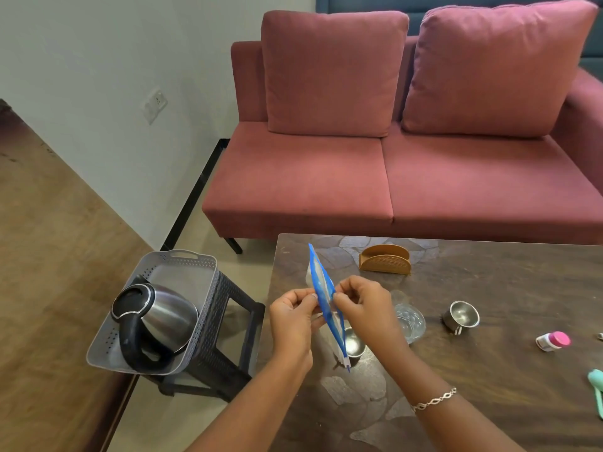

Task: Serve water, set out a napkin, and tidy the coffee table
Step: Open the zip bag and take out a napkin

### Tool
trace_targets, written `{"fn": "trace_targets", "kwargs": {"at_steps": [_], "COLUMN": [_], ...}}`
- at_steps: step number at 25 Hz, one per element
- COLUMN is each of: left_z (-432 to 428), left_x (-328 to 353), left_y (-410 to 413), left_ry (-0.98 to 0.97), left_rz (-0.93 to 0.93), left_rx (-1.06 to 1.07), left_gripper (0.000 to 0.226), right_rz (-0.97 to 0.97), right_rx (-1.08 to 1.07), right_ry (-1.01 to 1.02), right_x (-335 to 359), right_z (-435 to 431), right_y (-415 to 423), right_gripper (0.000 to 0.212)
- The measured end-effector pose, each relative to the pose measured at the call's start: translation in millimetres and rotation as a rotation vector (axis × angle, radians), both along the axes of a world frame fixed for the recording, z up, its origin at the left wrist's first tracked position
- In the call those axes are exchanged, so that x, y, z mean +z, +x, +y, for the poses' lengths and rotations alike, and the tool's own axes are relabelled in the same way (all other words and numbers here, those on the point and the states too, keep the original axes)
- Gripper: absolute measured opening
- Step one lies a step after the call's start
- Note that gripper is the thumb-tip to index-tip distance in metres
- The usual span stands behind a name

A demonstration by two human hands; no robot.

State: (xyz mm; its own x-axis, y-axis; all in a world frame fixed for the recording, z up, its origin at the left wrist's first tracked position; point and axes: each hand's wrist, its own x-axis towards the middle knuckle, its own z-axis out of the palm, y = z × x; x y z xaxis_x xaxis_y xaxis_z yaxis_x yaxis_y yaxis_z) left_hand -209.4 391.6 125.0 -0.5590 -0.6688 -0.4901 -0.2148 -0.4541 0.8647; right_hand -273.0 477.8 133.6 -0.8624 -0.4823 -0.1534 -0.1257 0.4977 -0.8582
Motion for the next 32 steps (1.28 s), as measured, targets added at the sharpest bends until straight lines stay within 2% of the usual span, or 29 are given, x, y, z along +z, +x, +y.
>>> {"fn": "trace_targets", "kwargs": {"at_steps": [3, 11, 16, 18, 21, 25, 27, 32], "left_z": [-6, -24, -17, -4, 11, 2, -7, -19], "left_x": [2, 5, 4, 3, 2, 5, 5, 5], "left_y": [3, 9, 8, 8, 6, 5, 6, 8], "left_ry": [0.011, -0.243, -0.309, -0.327, -0.345, -0.472, -0.571, -0.680], "left_rz": [0.017, -0.023, 0.023, 0.015, -0.023, -0.099, -0.178, -0.266], "left_rx": [0.032, 0.105, 0.069, -0.022, -0.183, -0.216, -0.233, -0.186], "left_gripper": [0.016, 0.022, 0.018, 0.010, 0.025, 0.009, 0.017, 0.010], "right_rz": [-0.062, 0.187, 0.285, 0.265, 0.163, 0.023, -0.007, 0.178], "right_rx": [-0.094, -0.183, -0.164, -0.146, -0.108, -0.092, -0.132, -0.190], "right_ry": [-0.080, 0.014, -0.014, -0.054, -0.124, -0.225, -0.237, -0.163], "right_x": [0, 0, -2, -3, -1, -5, -6, -7], "right_z": [3, 8, 3, -1, -2, 4, 6, 9], "right_y": [-3, -1, 5, 8, 9, 5, 6, 4], "right_gripper": [0.016, 0.014, 0.009, 0.010, 0.018, 0.019, 0.015, 0.029]}}
